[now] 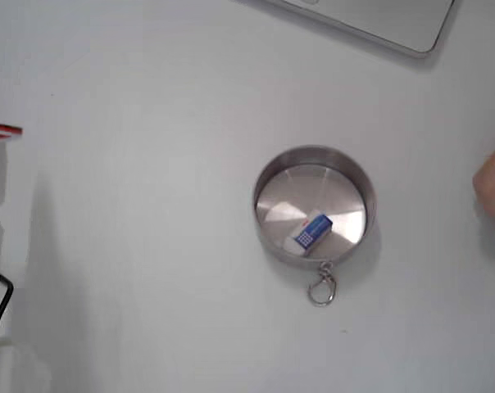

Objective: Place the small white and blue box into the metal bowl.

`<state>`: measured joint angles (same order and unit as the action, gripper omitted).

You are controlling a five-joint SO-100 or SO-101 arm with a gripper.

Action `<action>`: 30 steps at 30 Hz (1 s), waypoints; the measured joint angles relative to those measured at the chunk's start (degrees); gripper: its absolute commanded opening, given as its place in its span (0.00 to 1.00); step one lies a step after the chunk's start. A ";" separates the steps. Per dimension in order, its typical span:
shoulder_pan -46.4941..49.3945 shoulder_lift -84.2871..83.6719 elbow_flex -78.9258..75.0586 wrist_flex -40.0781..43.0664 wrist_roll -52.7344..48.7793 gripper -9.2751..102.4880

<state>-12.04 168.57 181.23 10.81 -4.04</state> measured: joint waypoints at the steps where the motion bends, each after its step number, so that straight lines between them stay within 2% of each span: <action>1: 0.00 4.04 0.26 6.59 0.79 0.05; 6: 0.00 20.74 0.26 33.49 5.27 0.05; 11: 0.00 29.97 0.18 47.64 5.98 0.05; 30: 0.00 31.38 0.09 49.83 5.98 0.05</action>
<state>-12.04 199.95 181.32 60.64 1.93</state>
